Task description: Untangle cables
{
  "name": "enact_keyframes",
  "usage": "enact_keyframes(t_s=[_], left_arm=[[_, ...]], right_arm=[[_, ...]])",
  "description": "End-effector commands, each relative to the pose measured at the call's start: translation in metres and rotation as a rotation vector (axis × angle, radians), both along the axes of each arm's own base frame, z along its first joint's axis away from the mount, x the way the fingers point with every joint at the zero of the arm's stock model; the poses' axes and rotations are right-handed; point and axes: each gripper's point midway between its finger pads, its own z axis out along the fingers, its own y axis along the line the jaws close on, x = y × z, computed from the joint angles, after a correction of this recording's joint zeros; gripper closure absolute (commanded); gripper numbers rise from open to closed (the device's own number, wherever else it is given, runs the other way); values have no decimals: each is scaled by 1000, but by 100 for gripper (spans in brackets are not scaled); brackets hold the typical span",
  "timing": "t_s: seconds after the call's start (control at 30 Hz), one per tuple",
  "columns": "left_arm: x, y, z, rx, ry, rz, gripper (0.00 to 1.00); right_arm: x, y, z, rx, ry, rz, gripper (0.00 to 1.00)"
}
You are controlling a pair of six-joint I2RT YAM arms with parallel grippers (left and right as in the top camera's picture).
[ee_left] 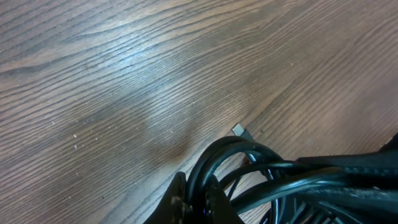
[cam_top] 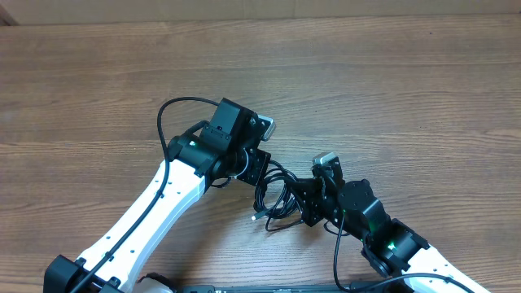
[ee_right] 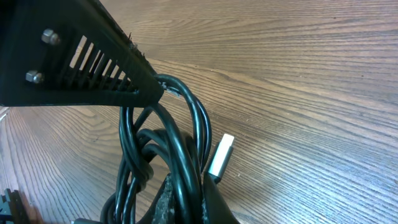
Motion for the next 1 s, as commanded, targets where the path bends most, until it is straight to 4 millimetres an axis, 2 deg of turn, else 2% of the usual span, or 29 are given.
enact_keyframes(t_s=[0.0, 0.2, 0.4, 0.67, 0.83, 0.97], left_arm=[[16, 19, -10, 93, -18, 113, 96], [62, 50, 1, 124, -134, 441, 96], [93, 60, 19, 4, -186, 543, 96], [103, 93, 41, -47, -221, 627, 96], [102, 97, 54, -71, -248, 634, 96], [97, 95, 50, -66, -222, 626, 96]], right_arm=[[6, -1, 10, 36, -20, -33, 96], [-1, 3, 8, 49, 9, 1, 96], [-15, 0, -13, 43, 156, -3, 96], [-29, -11, -39, 17, 327, -73, 96], [-29, -12, -39, 21, 334, -80, 96], [-28, -11, -37, 27, 325, -81, 96]])
